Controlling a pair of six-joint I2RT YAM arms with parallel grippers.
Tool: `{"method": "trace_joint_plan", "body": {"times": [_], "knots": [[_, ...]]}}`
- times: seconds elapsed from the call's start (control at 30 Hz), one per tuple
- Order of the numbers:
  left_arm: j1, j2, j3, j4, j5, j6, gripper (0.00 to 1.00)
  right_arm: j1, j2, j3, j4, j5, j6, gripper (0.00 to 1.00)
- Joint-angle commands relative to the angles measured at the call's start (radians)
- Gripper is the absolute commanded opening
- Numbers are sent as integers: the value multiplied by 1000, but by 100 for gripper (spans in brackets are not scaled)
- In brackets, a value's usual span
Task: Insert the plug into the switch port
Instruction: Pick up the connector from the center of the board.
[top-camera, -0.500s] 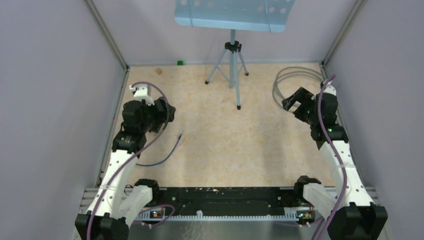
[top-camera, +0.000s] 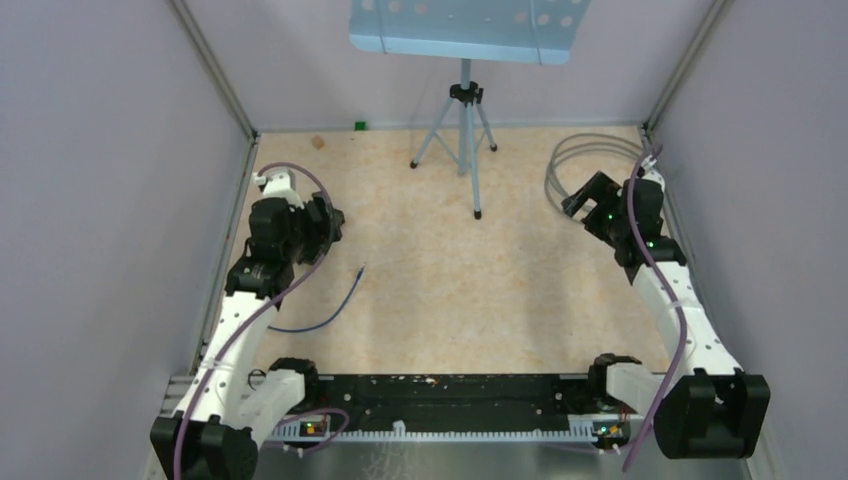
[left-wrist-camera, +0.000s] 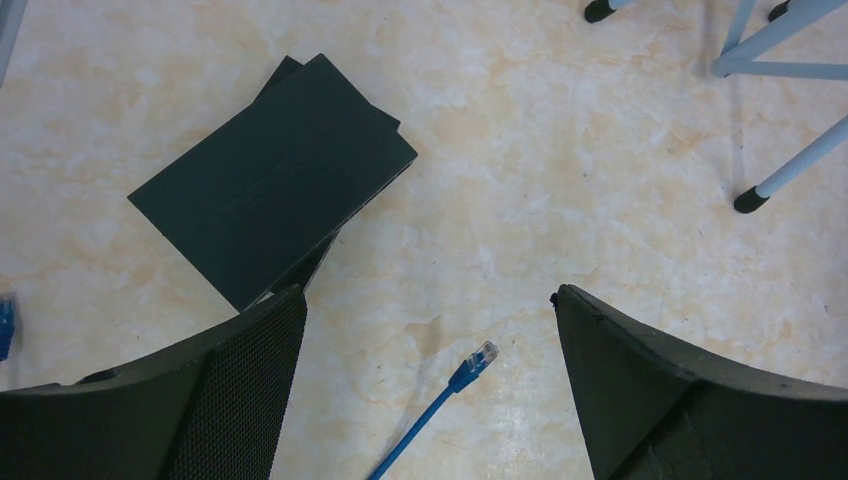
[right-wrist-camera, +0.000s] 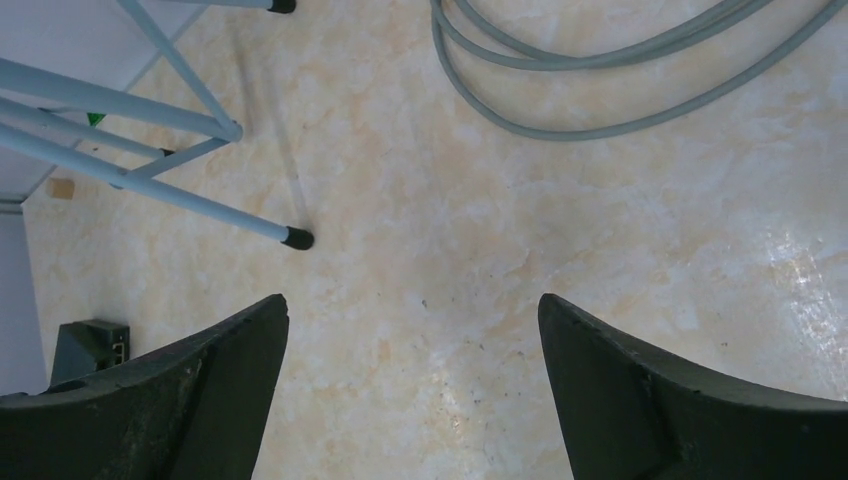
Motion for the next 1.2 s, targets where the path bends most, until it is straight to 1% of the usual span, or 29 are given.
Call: {"method": "trace_joint_plan", "body": {"times": [0.0,0.1,0.17,0.23,0.33,0.4,0.47,0.5,0.57,0.63,0.7,0.83,0.93,1.0,1.07,1.1,1.17], "knots": [[4,39,55,-28,-11,-9,99,-2,82,106,55,72,-11,92],[5,79,62,-25,25,-12,99,-1,178,183,25,133,-13,91],[5,110,71,-27,44,-18,99,-2,240,220,56,170,-23,91],[4,139,89,-48,46,-9,99,-1,325,296,44,201,-25,91],[5,170,104,-64,46,-6,99,-2,463,418,12,165,-58,88],[5,185,106,-69,70,-11,99,-2,525,487,-1,155,-79,88],[5,199,105,-77,60,-27,99,-1,577,523,11,101,-119,88],[5,208,105,-81,31,-32,99,-1,606,549,-6,90,-129,87],[5,225,111,-104,3,-55,99,14,643,570,-42,106,-148,87],[5,244,118,-144,-14,-95,99,56,641,540,-25,131,-155,87],[5,257,122,-170,7,-101,99,132,618,496,1,158,-142,87],[4,262,123,-210,-25,-132,99,306,527,363,52,268,-101,87],[5,253,127,-222,-57,-150,99,487,419,221,88,355,-15,86],[5,243,141,-225,-74,-151,99,619,343,92,150,398,57,86],[7,240,156,-219,-82,-144,99,745,297,16,238,398,102,86],[10,246,168,-218,-86,-137,99,804,295,-3,289,365,119,86],[22,274,197,-230,-95,-129,99,864,353,-2,397,288,150,87]]}}
